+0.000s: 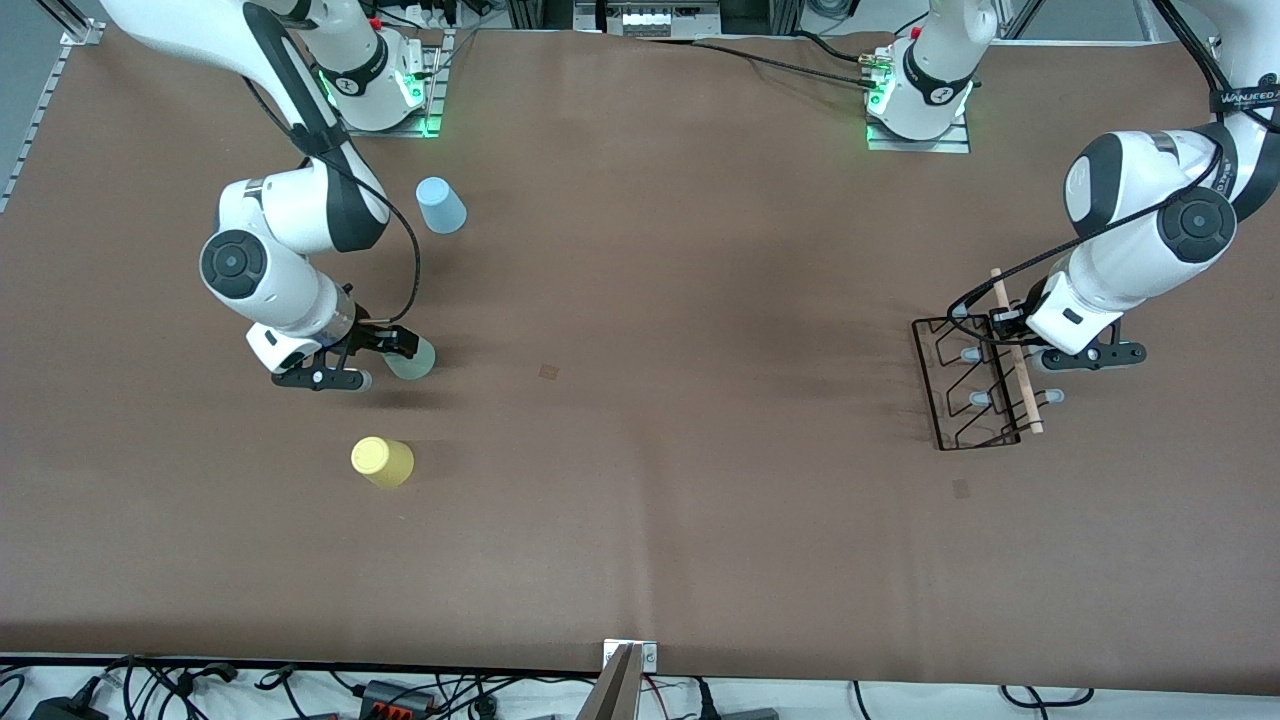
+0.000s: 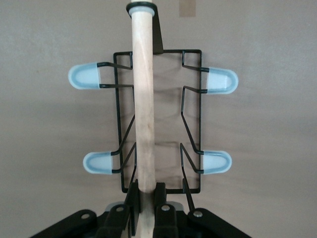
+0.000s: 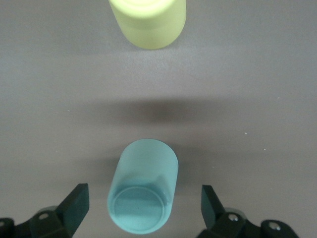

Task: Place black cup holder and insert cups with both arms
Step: 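Carry the holder mid-table with the left gripper while the right gripper grasps the mint cup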

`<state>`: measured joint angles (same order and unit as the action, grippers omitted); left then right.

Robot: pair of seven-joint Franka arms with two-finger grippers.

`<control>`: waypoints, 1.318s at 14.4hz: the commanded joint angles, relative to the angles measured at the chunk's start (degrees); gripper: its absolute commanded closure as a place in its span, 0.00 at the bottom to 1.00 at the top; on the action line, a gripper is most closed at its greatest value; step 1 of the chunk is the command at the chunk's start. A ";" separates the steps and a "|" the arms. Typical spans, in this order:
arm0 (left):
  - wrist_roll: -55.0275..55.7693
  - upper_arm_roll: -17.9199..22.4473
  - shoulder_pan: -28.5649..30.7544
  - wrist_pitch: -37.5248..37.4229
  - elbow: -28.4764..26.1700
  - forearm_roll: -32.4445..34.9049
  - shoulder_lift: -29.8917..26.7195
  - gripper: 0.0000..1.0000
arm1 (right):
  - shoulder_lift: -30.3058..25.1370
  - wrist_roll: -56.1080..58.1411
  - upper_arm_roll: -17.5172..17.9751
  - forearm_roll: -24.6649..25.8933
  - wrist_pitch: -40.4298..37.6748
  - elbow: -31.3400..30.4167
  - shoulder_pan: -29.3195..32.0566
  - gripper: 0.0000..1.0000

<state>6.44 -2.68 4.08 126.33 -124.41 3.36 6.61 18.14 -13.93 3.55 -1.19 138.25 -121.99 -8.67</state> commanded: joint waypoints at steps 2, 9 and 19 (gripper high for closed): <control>-0.02 -0.57 0.40 -7.83 5.82 0.95 -0.02 0.99 | -1.62 -1.36 -0.21 0.75 5.63 -4.93 -0.64 0.00; 0.59 -7.14 -2.32 -19.99 21.39 0.60 0.42 0.99 | -0.83 -2.86 -0.21 0.75 5.72 -5.10 -2.22 0.00; 32.81 -29.23 -7.31 -17.97 27.38 0.95 8.06 0.99 | -0.83 -2.77 -0.47 0.66 5.72 -5.46 -1.87 0.00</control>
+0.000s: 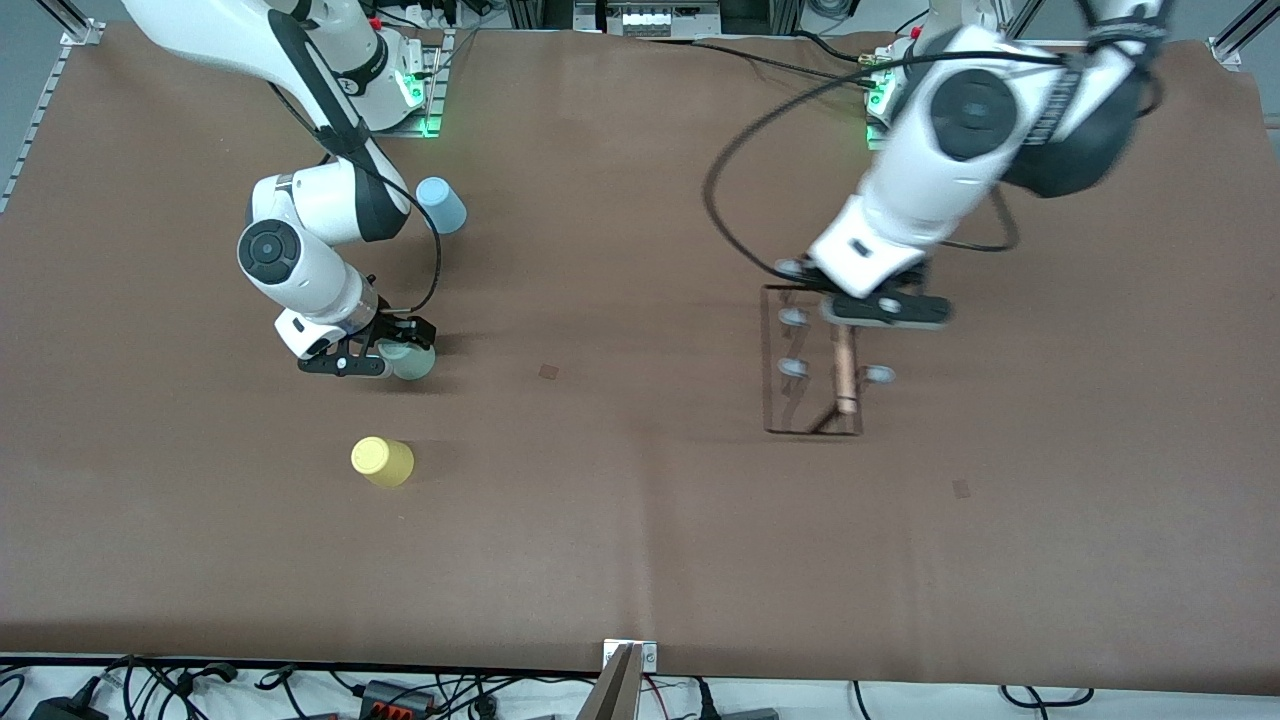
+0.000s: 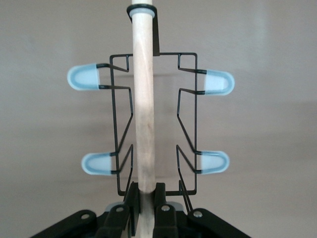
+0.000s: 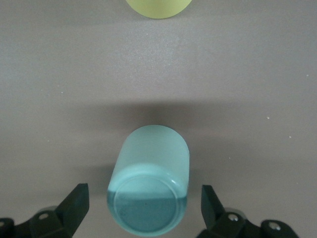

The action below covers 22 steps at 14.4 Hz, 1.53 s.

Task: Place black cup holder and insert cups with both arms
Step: 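Carry the holder mid-table with the left gripper while the right gripper grasps the mint cup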

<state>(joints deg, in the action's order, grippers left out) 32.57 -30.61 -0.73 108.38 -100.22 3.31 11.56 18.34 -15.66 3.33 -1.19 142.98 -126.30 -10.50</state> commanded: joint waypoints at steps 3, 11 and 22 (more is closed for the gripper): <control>13.72 -1.29 -7.78 4.89 3.19 1.09 6.54 0.99 | -0.94 -1.04 -0.25 0.66 1.77 -0.97 0.04 0.00; 29.19 -1.29 -19.03 12.99 4.06 11.45 14.19 0.99 | -0.15 -1.12 -0.51 0.66 4.06 -0.97 0.48 0.00; 29.56 -0.85 -22.48 12.73 4.77 16.73 16.66 0.09 | -0.23 -3.50 -0.25 0.48 4.77 -0.88 -0.22 0.82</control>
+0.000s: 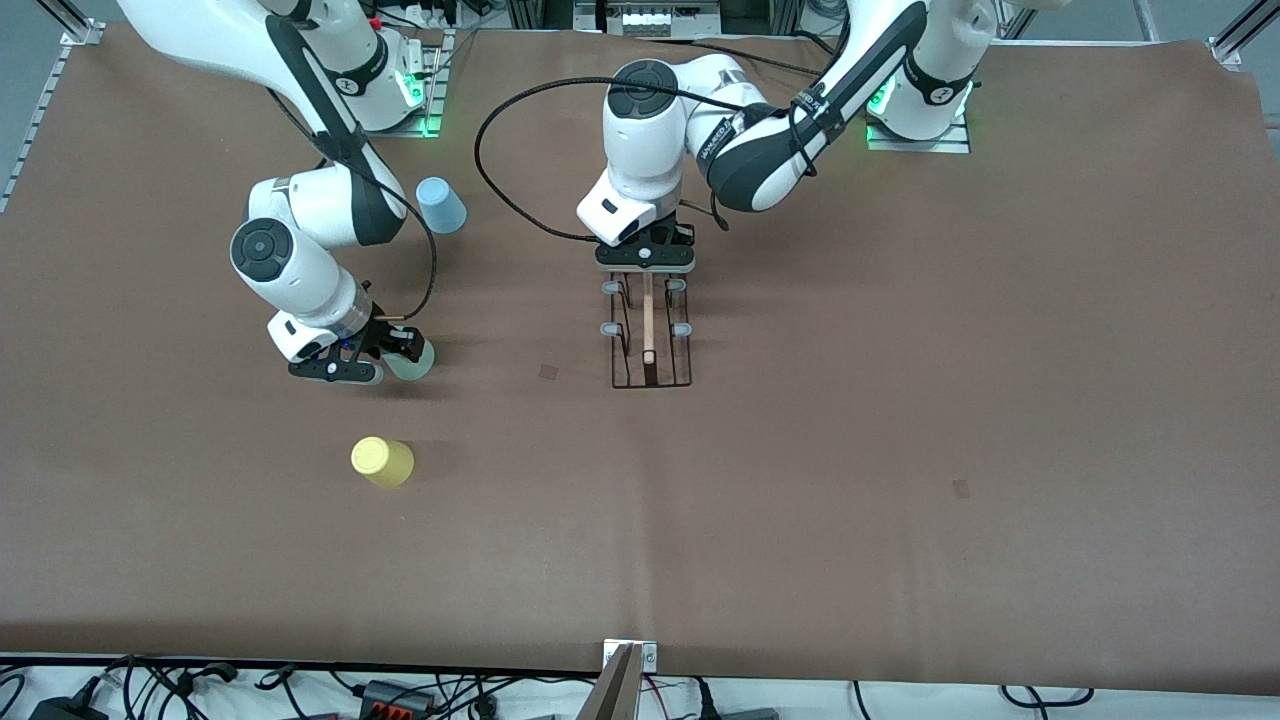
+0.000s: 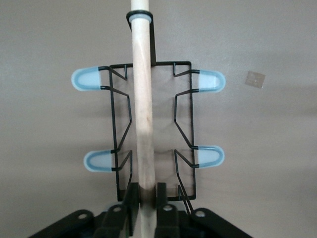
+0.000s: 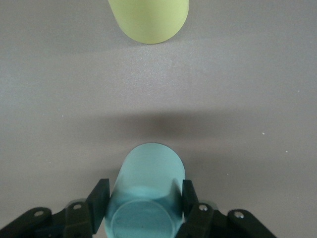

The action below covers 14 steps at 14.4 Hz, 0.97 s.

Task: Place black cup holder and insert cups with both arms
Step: 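Release the holder with the left gripper while the right gripper lifts the mint cup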

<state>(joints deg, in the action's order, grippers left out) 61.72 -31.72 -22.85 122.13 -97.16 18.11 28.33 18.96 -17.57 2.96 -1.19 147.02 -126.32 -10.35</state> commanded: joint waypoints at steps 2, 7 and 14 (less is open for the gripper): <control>0.42 0.16 0.09 -3.46 2.41 1.84 -2.38 0.00 | -1.12 -1.07 0.21 0.49 0.64 -0.77 -0.29 0.82; -11.75 0.25 0.44 -26.72 13.29 1.93 -4.86 0.00 | -6.55 -0.62 0.21 0.49 -8.65 1.16 -0.20 0.84; -50.23 0.34 13.51 -39.15 16.48 2.28 -11.17 0.00 | -12.81 -16.93 8.27 -0.13 -28.26 13.97 -0.38 0.85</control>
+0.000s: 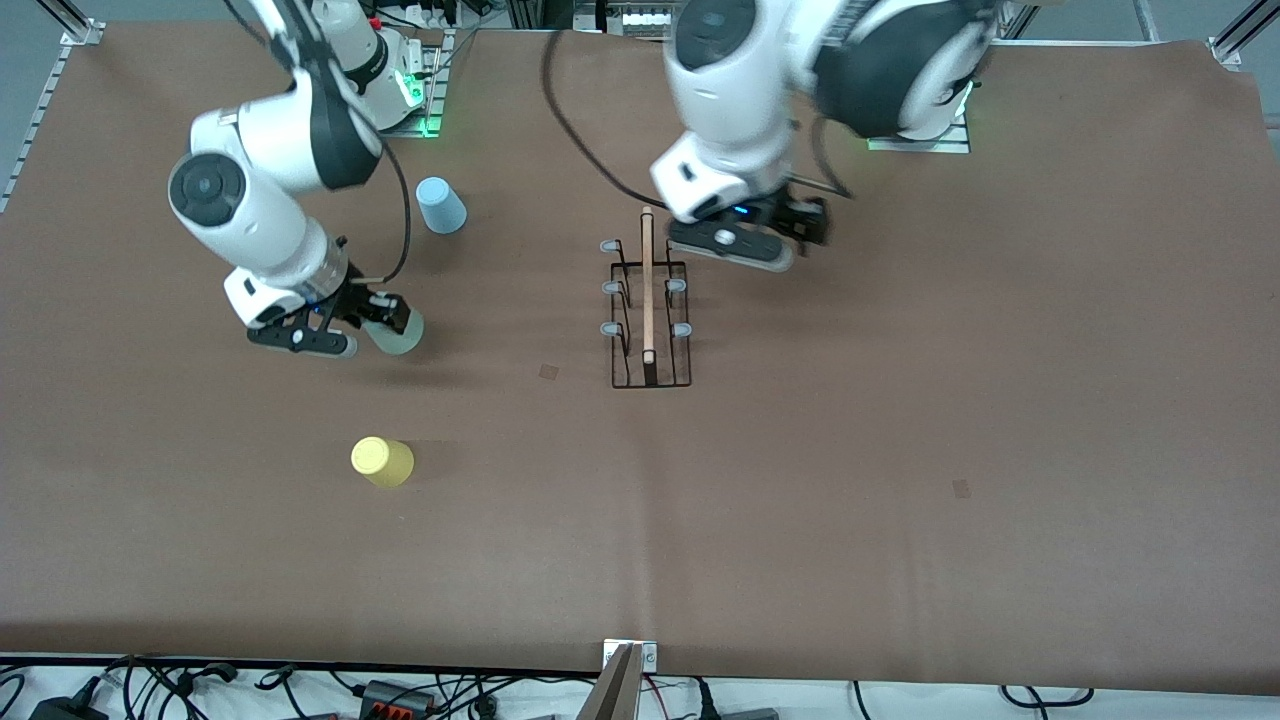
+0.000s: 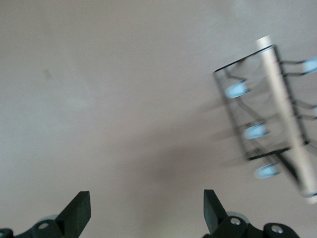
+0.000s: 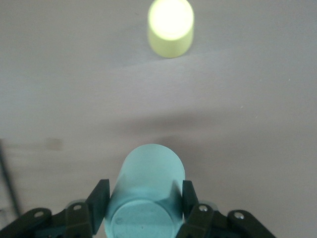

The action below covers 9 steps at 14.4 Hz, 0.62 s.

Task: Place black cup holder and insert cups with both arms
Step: 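Release the holder with the left gripper while the right gripper lifts the mint cup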

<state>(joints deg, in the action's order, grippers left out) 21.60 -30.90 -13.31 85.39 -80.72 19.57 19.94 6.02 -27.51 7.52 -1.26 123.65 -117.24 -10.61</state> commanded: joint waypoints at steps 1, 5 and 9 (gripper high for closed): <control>-15.22 -0.56 6.69 -3.20 0.03 0.65 -4.02 0.00 | 0.13 -12.34 6.87 -0.06 -5.51 6.57 -0.20 0.85; -25.55 -0.91 15.84 -8.29 0.03 -0.14 -6.84 0.00 | 3.99 -32.21 10.50 -0.23 -5.08 13.78 -6.77 0.86; -27.40 -0.65 24.79 -11.91 -0.49 -5.65 -8.25 0.03 | 7.16 -42.97 10.68 -0.15 -3.94 15.47 -13.20 0.85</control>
<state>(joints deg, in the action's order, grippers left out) -3.98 -30.98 6.66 74.57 -80.32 17.65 12.82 10.82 -67.32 18.51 -1.34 119.84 -103.95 -22.15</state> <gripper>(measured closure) 0.018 0.361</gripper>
